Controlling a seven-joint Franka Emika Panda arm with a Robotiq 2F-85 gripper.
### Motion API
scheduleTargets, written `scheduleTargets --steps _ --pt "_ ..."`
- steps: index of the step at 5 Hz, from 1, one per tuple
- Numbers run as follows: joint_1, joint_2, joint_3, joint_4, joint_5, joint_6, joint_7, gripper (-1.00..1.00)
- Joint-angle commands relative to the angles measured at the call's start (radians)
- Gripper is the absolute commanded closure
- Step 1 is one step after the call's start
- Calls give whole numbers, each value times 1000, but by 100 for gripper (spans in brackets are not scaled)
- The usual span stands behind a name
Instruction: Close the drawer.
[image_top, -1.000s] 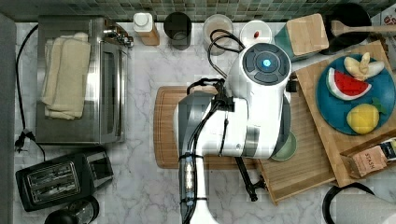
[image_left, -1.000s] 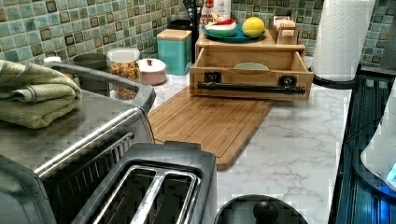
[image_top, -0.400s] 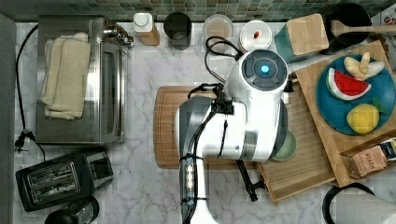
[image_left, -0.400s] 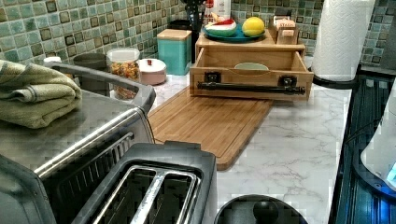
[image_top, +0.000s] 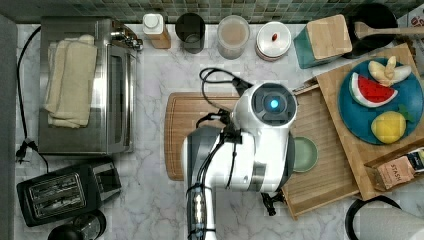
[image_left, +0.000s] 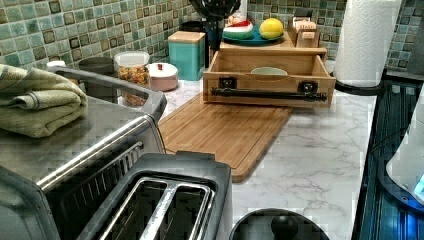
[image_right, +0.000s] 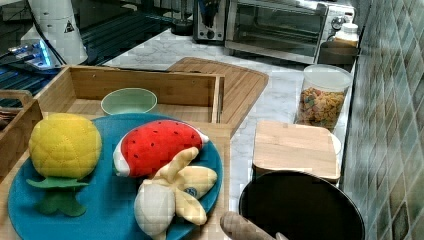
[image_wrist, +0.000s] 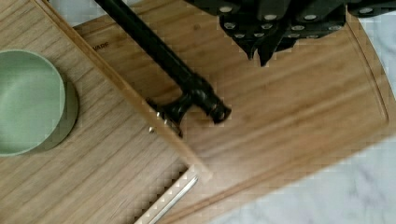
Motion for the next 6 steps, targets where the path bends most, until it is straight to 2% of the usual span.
scheduleTargets --steps 1,2,3,5,6 --pt "85 -113 94 -138 1 104 -246 100" --pt "99 -133 98 -220 -118 174 -319 100" --pt "82 -85 79 -203 -88 128 -387 100" --pt "85 -109 81 -391 -142 342 -431 100" --pt "84 -115 76 -440 -155 380 -433 100"
